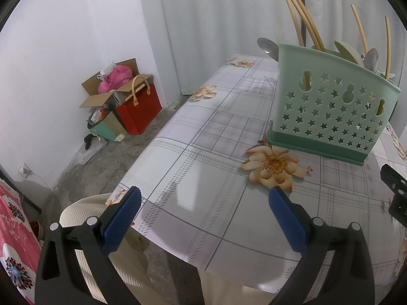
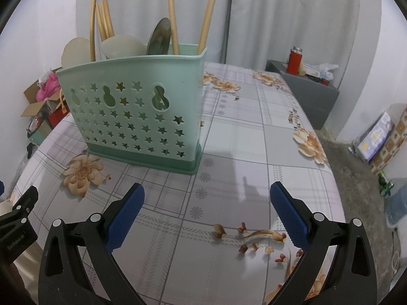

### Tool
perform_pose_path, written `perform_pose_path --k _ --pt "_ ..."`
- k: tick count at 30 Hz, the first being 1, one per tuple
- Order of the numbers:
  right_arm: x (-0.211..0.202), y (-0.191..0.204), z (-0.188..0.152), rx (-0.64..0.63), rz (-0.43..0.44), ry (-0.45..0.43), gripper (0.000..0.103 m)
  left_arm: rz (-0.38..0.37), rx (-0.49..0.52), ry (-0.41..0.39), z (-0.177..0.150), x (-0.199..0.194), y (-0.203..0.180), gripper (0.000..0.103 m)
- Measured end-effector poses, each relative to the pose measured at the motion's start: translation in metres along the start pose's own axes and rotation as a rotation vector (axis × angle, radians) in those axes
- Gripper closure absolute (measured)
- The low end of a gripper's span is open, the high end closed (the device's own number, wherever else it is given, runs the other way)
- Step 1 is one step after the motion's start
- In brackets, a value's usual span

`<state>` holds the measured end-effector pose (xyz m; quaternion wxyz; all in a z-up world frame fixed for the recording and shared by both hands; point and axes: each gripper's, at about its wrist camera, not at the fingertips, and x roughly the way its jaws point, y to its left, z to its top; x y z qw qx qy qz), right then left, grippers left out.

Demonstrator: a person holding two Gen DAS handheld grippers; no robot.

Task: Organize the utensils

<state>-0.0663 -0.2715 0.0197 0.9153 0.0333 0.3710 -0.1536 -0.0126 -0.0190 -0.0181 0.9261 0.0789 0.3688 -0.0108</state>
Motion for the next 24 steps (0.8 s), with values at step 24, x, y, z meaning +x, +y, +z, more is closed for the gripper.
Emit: perform_pose_path --k 24 --pt "0.0015 0.0009 0.0025 -0.001 0.004 0.006 0.008 -0.002 0.0 0.002 -0.0011 0.0005 -0.0005 0.006"
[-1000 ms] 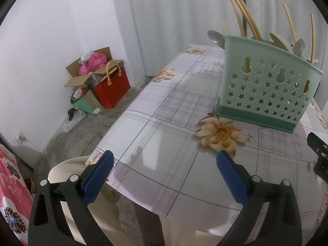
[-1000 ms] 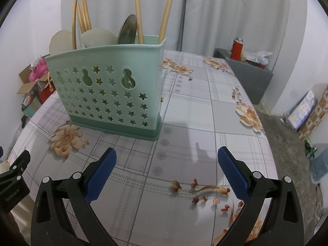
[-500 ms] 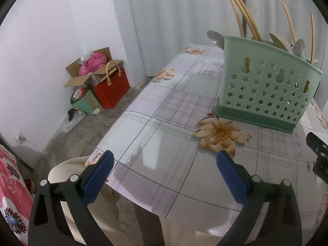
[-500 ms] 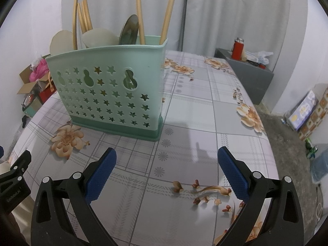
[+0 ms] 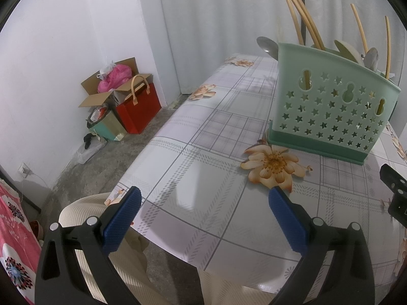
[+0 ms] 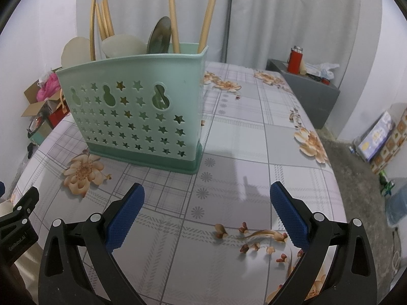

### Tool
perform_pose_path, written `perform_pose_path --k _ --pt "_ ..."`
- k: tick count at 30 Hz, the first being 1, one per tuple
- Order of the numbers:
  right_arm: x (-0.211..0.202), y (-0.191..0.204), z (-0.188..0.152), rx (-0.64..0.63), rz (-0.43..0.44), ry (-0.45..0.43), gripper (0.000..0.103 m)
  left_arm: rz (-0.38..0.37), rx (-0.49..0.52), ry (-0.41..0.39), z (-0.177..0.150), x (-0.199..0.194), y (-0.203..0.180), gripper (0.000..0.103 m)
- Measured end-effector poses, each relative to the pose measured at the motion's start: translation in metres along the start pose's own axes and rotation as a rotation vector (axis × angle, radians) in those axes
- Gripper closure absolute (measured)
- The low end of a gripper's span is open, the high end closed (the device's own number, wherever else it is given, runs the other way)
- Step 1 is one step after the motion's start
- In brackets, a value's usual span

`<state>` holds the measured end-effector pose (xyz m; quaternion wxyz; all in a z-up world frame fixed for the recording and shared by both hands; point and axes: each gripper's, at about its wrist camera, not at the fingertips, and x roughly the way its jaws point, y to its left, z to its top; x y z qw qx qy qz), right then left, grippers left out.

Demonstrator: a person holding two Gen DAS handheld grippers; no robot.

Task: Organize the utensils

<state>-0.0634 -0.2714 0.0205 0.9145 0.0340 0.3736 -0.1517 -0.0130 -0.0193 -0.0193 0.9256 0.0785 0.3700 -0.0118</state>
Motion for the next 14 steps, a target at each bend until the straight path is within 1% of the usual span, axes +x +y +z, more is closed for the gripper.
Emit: perform_pose_path --k 14 --pt "0.0017 -0.0035 -0.0008 0.007 0.005 0.002 0.008 -0.008 -0.003 0.008 -0.0008 0.0056 -0.0008 0.006"
